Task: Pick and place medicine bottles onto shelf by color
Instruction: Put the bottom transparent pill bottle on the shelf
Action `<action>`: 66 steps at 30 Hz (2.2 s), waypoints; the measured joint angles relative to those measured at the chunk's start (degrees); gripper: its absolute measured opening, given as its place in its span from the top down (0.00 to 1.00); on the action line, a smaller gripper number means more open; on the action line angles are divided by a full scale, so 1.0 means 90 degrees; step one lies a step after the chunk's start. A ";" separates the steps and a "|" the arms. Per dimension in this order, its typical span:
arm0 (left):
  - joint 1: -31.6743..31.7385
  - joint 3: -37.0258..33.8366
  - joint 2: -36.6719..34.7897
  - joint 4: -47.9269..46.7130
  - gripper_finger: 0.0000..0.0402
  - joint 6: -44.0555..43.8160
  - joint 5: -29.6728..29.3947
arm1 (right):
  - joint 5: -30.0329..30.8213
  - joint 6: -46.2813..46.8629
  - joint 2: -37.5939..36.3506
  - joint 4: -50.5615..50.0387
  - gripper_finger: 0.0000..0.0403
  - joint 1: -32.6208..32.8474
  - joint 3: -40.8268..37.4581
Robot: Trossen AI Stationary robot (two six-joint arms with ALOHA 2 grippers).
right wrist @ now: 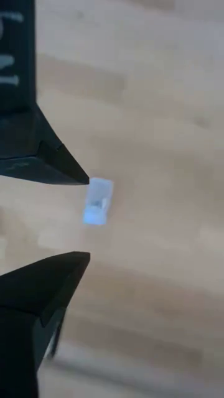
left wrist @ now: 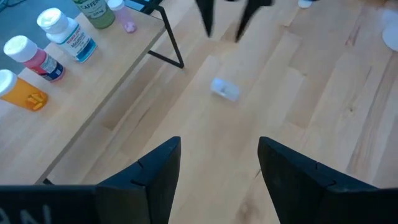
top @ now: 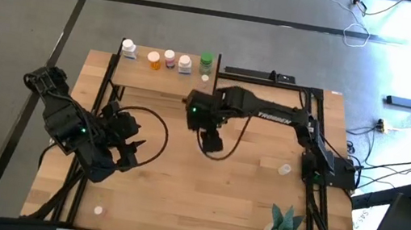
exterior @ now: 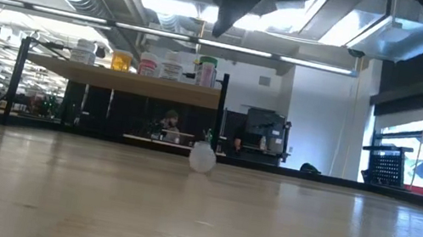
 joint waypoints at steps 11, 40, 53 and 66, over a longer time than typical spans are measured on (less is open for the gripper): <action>-0.0001 0.0000 -0.0002 -0.0002 0.48 -0.0002 0.0287 | -0.0687 0.0591 0.0058 -0.0349 0.53 0.0373 -0.0735; 0.0002 -0.0002 -0.0002 -0.0002 0.48 -0.0010 0.0285 | -0.1068 0.7798 0.0061 0.1000 0.53 0.0330 -0.3149; 0.0002 -0.0002 -0.0002 -0.0002 0.48 -0.0007 0.0286 | -0.0743 0.8204 0.0063 0.1040 0.53 0.0332 -0.3215; 0.0002 -0.0002 -0.0002 -0.0002 0.48 -0.0009 0.0450 | -0.0590 0.8388 0.0063 0.0984 0.53 0.0325 -0.3215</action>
